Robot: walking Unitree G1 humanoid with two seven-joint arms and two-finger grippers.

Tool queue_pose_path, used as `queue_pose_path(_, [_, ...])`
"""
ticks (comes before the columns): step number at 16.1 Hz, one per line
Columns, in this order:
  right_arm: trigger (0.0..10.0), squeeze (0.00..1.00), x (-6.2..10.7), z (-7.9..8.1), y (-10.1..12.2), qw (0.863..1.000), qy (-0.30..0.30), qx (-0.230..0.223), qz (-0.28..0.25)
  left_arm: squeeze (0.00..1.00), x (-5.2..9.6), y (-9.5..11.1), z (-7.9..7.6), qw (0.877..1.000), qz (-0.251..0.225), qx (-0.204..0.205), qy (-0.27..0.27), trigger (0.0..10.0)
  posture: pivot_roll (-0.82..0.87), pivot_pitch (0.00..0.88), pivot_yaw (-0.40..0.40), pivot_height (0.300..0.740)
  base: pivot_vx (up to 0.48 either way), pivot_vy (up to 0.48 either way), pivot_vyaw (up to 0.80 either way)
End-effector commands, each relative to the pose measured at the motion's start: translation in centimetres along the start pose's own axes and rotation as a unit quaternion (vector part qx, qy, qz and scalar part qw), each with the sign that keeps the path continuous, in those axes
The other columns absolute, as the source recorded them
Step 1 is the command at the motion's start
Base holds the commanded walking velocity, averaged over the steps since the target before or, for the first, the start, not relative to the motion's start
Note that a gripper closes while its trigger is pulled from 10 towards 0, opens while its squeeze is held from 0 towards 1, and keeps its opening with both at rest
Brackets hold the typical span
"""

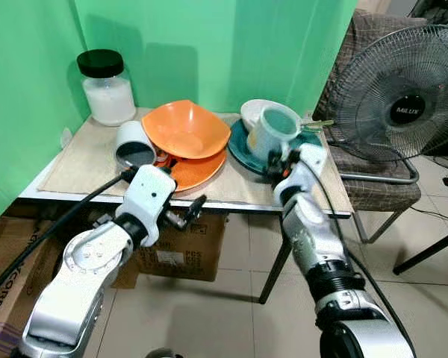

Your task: Setting the table

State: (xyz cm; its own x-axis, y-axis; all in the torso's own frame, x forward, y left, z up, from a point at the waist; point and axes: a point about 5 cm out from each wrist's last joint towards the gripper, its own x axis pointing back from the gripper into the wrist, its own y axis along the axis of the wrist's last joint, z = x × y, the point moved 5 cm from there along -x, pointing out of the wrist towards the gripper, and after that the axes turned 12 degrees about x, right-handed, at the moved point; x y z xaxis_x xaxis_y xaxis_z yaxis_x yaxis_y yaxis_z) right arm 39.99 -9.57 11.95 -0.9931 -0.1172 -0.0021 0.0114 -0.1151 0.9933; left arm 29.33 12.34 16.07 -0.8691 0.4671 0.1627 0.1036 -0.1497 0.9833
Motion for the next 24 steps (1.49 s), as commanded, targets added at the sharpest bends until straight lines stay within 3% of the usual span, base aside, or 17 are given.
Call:
queue_pose_path(1, [0.0, 0.0, 0.2, -0.4, 1.5, 0.999, 0.001, -0.004, -0.032, 0.0, -0.3, 0.0, 0.3, 1.0, -0.002, 0.002, 0.011, 10.0, 0.19, 0.0, -0.075, 0.74, 0.0, 0.0, 0.0])
queue_pose_path(3, [0.0, 0.0, 2.3, -1.4, 4.4, 0.996, 0.006, 0.004, -0.093, 0.0, -0.8, 0.3, 0.1, 1.0, -0.01, 0.028, 0.01, 10.0, 0.17, 0.0, -0.063, 0.74, 0.0, 0.0, 0.0])
queue_pose_path(5, [0.0, 0.0, 4.1, -2.7, 5.7, 0.993, -0.007, 0.017, -0.12, 0.0, -1.1, 0.3, -0.3, 0.998, -0.01, 0.066, -0.004, 10.0, 0.15, 0.0, -0.049, 0.74, 0.0, 0.0, 0.0])
queue_pose_path(6, [2.6, 0.0, 5.1, -3.4, 6.3, 0.992, -0.02, 0.027, -0.125, 0.0, -1.2, 0.0, -0.3, 0.996, 0.005, 0.09, -0.007, 10.0, 0.13, 0.0, -0.037, 0.74, 0.0, 0.0, 0.0])
queue_pose_path(7, [4.0, 0.0, 5.7, -3.9, 6.5, 0.991, -0.027, 0.032, -0.126, 0.0, -1.3, -0.1, -0.1, 0.996, 0.008, 0.087, -0.001, 10.0, 0.13, 0.0, -0.034, 0.74, 0.0, 0.0, 0.0])
queue_pose_path(8, [10.0, 0.0, 6.2, -4.3, 6.6, 0.991, -0.036, 0.04, -0.126, 0.0, -1.4, -0.3, 0.2, 0.995, 0.013, 0.098, 0.009, 10.0, 0.12, 0.0, -0.03, 0.74, 0.0, 0.0, 0.0])
queue_pose_path(9, [10.0, 0.0, 7.6, -5.2, 6.5, 0.989, -0.048, 0.072, -0.121, 0.0, -1.8, -0.6, 0.9, 0.991, 0.01, 0.128, 0.032, 10.0, 0.1, 0.0, -0.019, 0.74, 0.0, 0.0, 0.0])
queue_pose_path(11, [10.0, 0.0, 9.3, -5.5, 6.5, 0.989, -0.044, 0.087, -0.108, 0.0, -2.1, -0.7, 2.1, 0.991, 0.011, 0.117, 0.069, 10.0, 0.09, 0.0, -0.019, 0.74, 0.0, 0.0, 0.0])
queue_pose_path(13, [10.0, 0.0, 9.7, -5.6, 6.3, 0.988, -0.051, 0.105, -0.098, 0.0, -2.0, 0.6, 3.5, 0.987, -0.055, 0.089, 0.122, 10.0, 0.08, 0.0, -0.007, 0.74, 0.0, 0.0, 0.0])
queue_pose_path(14, [10.0, 0.0, 9.8, -5.7, 6.4, 0.987, -0.062, 0.113, -0.093, 0.0, -2.1, 0.7, 3.6, 0.985, -0.06, 0.098, 0.13, 10.0, 0.06, 0.0, 0.003, 0.74, 0.0, 0.0, 0.0])
queue_pose_path(17, [10.0, 0.0, 11.0, -6.6, 6.5, 0.986, -0.083, 0.123, -0.08, 0.0, -2.5, 2.2, 2.9, 0.979, -0.11, 0.074, 0.156, 10.0, 0.06, 0.0, -0.007, 0.74, 0.0, 0.0, -0.8])
queue_pose_path(19, [10.0, 0.0, 11.2, -6.8, 6.4, 0.987, -0.089, 0.114, -0.072, 0.0, -2.6, 2.4, 2.2, 0.982, -0.113, 0.072, 0.137, 10.0, 0.06, 0.0, -0.016, 0.74, 0.0, 0.0, -0.8])
queue_pose_path(20, [10.0, 0.0, 11.3, -6.9, 6.3, 0.989, -0.093, 0.096, -0.065, 0.0, -2.8, 2.3, 1.4, 0.988, -0.102, 0.035, 0.108, 10.0, 0.06, 0.0, -0.027, 0.74, 0.0, 0.0, -0.8])
queue_pose_path(22, [10.0, 0.0, 11.2, -6.8, 6.1, 0.99, -0.094, 0.084, -0.058, 0.0, -2.7, 2.3, 0.6, 0.992, -0.101, 0.056, 0.055, 10.0, 0.08, 0.0, -0.054, 0.74, 0.0, 0.0, -0.8])
queue_pose_path(24, [10.0, 0.0, 11.1, -6.4, 5.7, 0.992, -0.085, 0.082, -0.048, 0.0, -2.4, 1.5, 1.6, 0.99, -0.078, 0.083, 0.084, 10.0, 0.1, 0.0, -0.067, 0.74, 0.0, 0.0, -0.8])
